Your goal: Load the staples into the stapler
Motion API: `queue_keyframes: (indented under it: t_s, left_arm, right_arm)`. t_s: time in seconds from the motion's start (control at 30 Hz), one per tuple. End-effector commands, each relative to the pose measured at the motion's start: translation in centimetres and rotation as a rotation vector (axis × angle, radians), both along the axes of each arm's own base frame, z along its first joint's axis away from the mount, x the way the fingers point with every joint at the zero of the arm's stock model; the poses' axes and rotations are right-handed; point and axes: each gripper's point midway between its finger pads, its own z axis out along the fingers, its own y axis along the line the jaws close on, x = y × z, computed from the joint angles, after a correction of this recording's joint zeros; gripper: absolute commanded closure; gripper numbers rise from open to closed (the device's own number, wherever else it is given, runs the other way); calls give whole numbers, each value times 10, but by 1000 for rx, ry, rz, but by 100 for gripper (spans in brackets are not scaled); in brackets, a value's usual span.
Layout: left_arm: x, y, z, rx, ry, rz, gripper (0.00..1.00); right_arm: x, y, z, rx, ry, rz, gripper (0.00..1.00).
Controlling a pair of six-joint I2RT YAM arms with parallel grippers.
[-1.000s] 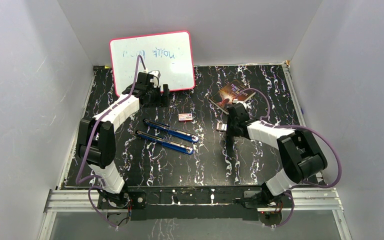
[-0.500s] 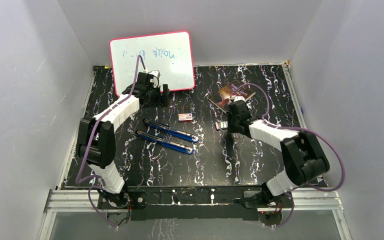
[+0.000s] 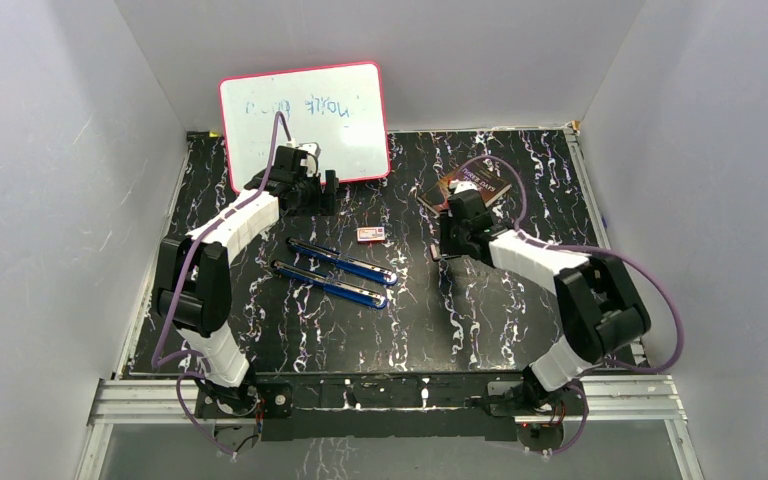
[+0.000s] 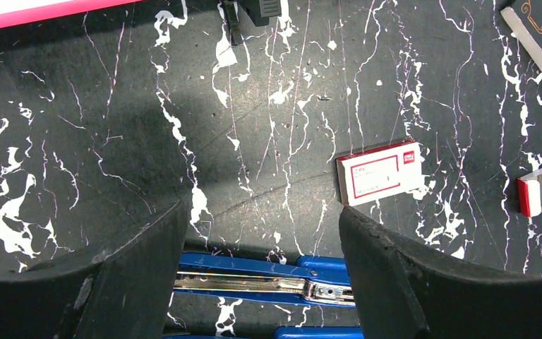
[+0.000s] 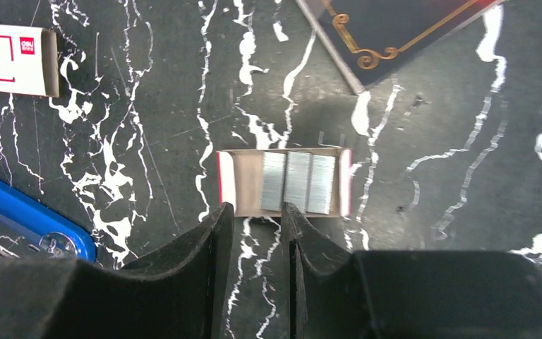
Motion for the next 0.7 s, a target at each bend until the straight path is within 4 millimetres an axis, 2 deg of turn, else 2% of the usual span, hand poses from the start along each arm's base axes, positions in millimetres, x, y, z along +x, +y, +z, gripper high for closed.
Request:
queue_keyframes:
  t_s: [0.0, 0.27, 0.67]
  left_arm:
    - [-3, 3, 22, -12, -46, -4, 23]
    - [-3, 3, 21, -10, -43, -5, 23]
    - [-3, 2, 20, -16, -40, -8, 23]
  right_arm:
    - [17, 24, 11, 22, -26, -4, 61]
    - [25, 18, -2, -40, -3, -59, 66]
    - [21, 18, -18, -61, 57, -51, 69]
